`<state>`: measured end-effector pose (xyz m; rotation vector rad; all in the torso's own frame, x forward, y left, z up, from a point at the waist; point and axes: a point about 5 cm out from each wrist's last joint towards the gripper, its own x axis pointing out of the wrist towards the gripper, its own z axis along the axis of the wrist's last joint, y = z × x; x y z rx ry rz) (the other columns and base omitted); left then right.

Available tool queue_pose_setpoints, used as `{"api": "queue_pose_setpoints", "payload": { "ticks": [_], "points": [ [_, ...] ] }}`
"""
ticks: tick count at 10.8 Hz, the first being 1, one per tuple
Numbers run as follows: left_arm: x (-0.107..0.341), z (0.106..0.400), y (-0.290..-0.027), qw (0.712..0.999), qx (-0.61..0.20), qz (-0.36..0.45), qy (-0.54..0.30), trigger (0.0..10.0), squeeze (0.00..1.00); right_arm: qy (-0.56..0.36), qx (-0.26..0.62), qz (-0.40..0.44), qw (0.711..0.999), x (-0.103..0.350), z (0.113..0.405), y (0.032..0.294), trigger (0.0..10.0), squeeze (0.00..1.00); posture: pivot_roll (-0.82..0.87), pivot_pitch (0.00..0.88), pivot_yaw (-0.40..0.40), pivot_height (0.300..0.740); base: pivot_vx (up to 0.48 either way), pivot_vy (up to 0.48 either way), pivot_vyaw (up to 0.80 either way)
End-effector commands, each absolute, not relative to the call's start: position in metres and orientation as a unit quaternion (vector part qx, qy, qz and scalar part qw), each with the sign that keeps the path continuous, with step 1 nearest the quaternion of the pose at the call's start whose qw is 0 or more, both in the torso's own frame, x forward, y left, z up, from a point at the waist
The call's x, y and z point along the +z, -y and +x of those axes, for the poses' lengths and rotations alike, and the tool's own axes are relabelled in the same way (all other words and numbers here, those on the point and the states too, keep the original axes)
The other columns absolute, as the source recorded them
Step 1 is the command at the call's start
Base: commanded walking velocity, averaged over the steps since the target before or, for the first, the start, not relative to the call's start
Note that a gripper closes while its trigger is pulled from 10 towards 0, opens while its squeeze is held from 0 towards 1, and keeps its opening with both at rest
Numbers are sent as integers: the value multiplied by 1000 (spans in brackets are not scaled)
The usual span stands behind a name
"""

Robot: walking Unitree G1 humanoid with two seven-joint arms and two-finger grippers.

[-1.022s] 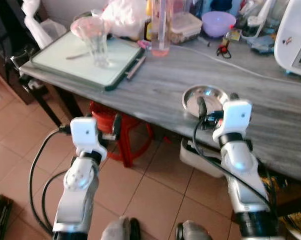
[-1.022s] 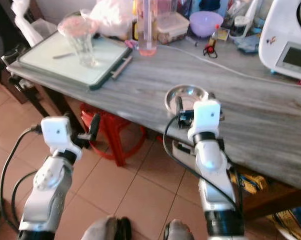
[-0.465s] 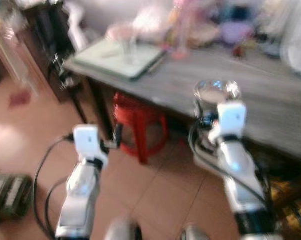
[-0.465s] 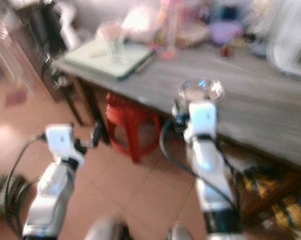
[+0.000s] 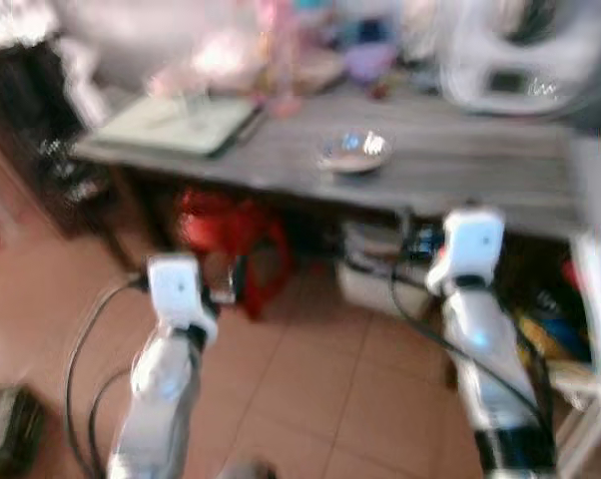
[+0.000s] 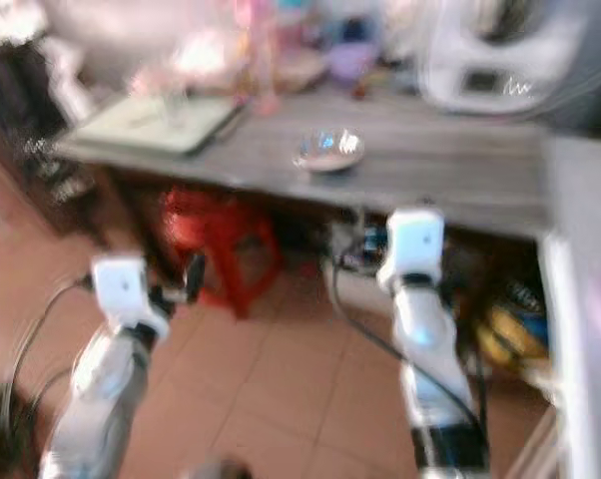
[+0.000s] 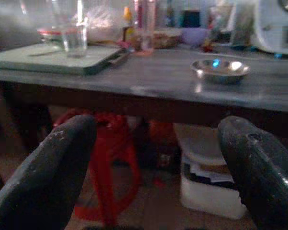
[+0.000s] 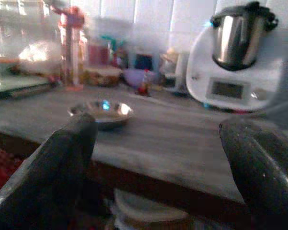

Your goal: Setting the table

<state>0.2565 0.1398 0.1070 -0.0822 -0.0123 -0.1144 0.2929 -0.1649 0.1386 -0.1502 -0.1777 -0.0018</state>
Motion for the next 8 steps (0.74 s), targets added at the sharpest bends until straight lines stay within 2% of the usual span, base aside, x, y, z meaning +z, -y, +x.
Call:
{"api": "queue_pose_setpoints", "payload": {
  "ticks": [1, 2, 4, 8],
  "points": [
    [115, 259, -143, 998, -56, -37, 17, 10000, 0, 109, 13, -68, 992, 151, 299, 154, 10000, 0, 25, 46, 98, 740, 0, 0, 0],
    [118, 262, -142, 997, -61, -35, 23, 10000, 0, 121, 16, -69, 990, 157, 303, 151, 10000, 0, 26, 59, 90, 740, 0, 0, 0],
    [127, 265, -139, 995, -78, -46, 38, 10000, 0, 112, 18, -67, 991, 162, 308, 150, 10000, 0, 19, 89, 78, 740, 0, 0, -800],
    [130, 257, -132, 993, -91, -70, 41, 10000, 0, 113, 29, -86, 989, 164, 300, 152, 10000, 0, 12, 130, 65, 740, 0, 0, -800]
  ]
}}
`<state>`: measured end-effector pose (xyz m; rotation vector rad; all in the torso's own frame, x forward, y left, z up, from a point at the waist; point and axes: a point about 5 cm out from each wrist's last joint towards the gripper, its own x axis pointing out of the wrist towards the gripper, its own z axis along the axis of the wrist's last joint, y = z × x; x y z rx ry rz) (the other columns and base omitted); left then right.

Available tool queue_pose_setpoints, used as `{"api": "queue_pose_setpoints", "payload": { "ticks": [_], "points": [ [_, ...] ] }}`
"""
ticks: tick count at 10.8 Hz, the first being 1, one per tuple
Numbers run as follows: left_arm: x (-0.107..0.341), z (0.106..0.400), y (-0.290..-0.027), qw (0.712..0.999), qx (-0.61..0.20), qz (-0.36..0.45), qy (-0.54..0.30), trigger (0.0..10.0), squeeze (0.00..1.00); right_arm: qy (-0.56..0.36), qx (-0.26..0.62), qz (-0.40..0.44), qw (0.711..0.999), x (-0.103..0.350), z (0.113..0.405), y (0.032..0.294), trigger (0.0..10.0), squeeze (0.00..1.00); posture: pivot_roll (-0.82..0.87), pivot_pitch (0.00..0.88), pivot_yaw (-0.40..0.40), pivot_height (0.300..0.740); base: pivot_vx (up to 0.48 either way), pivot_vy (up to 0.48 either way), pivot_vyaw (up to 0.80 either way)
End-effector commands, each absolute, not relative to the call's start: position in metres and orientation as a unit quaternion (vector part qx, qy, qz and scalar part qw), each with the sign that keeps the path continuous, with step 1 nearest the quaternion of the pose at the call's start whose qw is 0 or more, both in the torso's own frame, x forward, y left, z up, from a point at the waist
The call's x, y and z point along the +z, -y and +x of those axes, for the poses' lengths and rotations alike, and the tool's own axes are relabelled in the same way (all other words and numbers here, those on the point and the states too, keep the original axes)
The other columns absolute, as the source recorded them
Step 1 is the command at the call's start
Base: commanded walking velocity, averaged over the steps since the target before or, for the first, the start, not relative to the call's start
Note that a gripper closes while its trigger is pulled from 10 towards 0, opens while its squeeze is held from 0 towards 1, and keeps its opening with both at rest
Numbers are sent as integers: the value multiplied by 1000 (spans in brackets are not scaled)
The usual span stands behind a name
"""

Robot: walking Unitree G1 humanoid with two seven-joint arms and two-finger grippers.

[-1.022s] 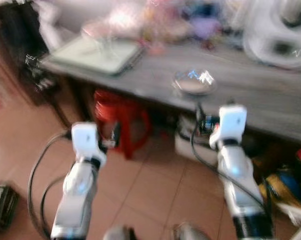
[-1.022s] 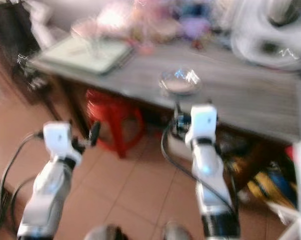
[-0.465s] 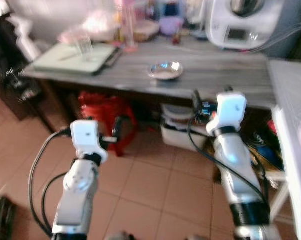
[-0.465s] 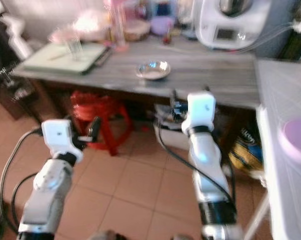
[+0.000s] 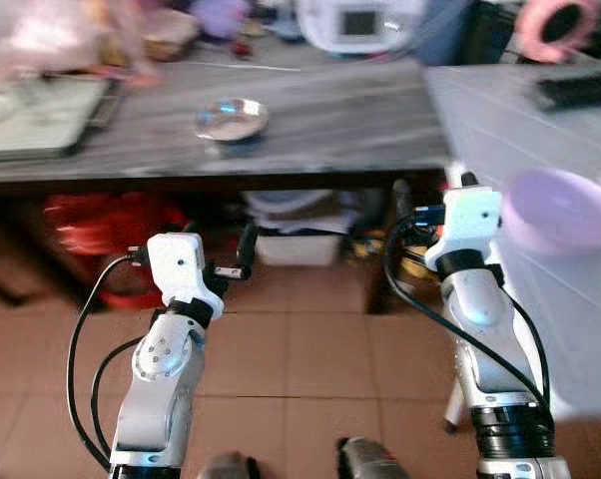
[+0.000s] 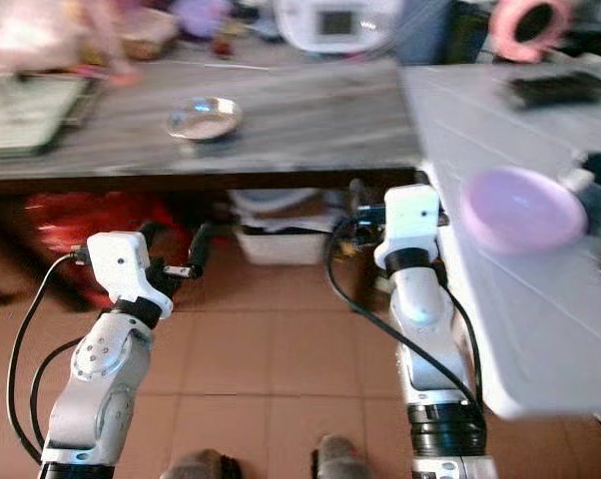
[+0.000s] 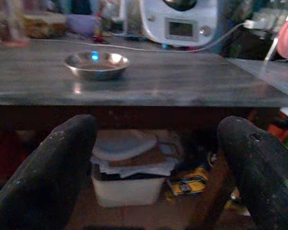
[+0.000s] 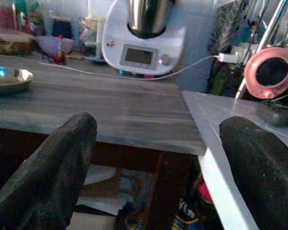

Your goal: Setting the table

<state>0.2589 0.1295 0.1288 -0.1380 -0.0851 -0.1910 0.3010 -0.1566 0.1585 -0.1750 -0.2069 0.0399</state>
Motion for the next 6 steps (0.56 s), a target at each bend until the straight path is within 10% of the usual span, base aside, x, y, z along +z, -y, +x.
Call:
{"api": "queue_pose_setpoints", "payload": {
  "ticks": [1, 6],
  "points": [
    [131, 257, -133, 993, -91, -70, 42, 10000, 0, 114, 35, -86, 989, 165, 299, 151, 10000, 0, 15, 133, 61, 740, 0, -300, -481],
    [133, 257, -136, 993, -84, -74, 42, 10000, 0, 120, 32, -65, 990, 172, 301, 152, 10000, 0, 14, 141, 52, 740, 0, -365, 0]
  ]
}}
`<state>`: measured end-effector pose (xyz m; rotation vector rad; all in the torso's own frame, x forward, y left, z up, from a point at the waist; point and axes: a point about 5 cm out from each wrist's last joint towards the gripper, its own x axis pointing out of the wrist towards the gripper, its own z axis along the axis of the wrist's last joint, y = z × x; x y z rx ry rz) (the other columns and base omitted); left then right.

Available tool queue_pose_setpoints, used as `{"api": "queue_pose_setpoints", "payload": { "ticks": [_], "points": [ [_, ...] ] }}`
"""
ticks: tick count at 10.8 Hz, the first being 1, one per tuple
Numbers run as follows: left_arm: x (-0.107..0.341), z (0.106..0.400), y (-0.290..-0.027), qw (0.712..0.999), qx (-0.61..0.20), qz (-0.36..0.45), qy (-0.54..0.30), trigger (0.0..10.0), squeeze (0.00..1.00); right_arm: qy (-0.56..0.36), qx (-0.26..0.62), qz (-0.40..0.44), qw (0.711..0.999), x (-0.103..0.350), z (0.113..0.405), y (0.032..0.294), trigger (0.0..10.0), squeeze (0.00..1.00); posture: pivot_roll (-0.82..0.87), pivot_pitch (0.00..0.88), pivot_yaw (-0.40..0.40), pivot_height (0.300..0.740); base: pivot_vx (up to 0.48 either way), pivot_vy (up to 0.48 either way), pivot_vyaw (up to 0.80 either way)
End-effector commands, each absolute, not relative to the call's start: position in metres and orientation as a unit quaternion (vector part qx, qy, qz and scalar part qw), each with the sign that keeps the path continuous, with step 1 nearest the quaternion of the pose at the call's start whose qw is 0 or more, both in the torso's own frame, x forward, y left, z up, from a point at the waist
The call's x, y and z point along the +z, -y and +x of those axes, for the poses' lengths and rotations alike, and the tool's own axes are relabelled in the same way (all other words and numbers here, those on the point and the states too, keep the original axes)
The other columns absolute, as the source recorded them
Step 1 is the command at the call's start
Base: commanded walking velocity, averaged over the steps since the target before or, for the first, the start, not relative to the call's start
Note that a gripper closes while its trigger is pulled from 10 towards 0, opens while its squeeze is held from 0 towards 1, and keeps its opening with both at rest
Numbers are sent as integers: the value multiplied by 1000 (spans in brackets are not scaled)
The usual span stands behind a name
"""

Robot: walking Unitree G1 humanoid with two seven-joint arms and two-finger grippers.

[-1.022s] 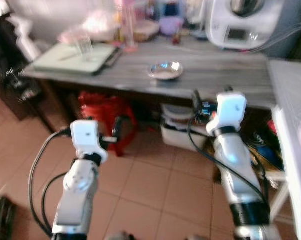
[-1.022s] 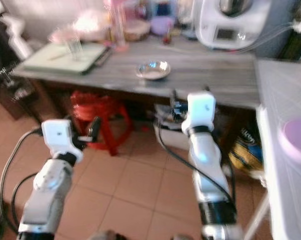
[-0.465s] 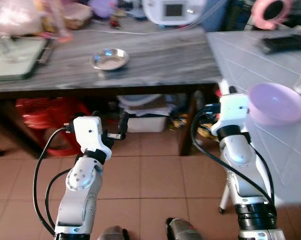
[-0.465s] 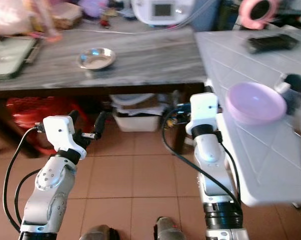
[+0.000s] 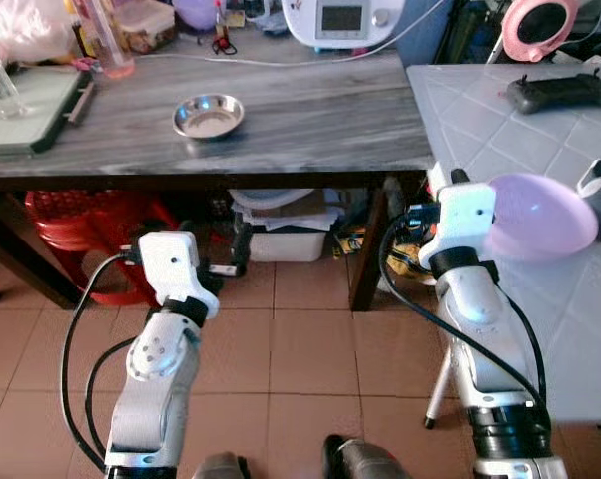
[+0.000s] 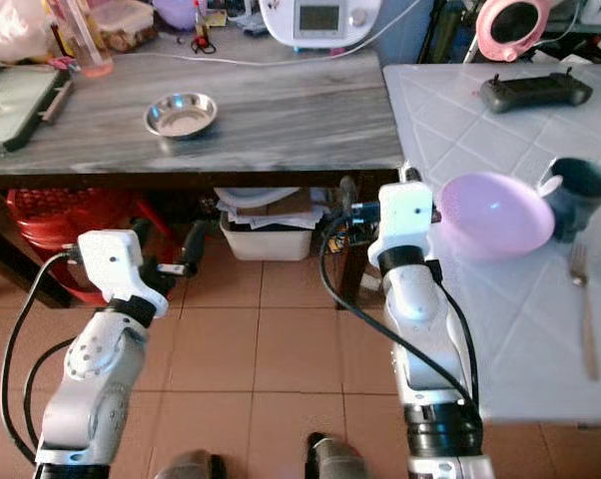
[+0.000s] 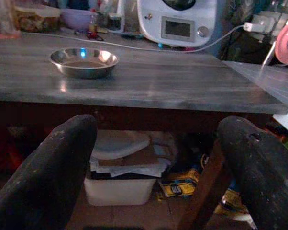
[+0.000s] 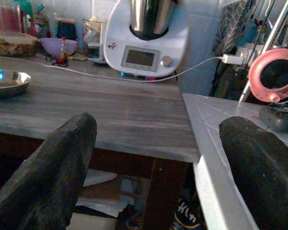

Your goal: Setting the table

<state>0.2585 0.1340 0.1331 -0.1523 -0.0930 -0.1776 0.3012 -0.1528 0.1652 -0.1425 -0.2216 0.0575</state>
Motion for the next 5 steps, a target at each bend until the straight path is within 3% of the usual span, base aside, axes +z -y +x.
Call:
{"api": "queue_pose_setpoints", "payload": {
  "ticks": [1, 2, 5],
  "points": [
    [133, 257, -137, 993, -83, -75, 43, 10000, 0, 121, 33, -64, 990, 172, 301, 151, 10000, 0, 15, 141, 50, 740, 0, -461, 0],
    [134, 258, -139, 993, -76, -74, 46, 10000, 0, 119, 33, -66, 990, 172, 301, 151, 10000, 0, 15, 142, 49, 740, 0, -304, 0],
    [134, 262, -150, 996, -27, -71, 42, 10000, 0, 134, 37, -83, 987, 178, 302, 150, 10000, 0, 14, 150, 42, 740, 0, 0, -800]
  ]
}}
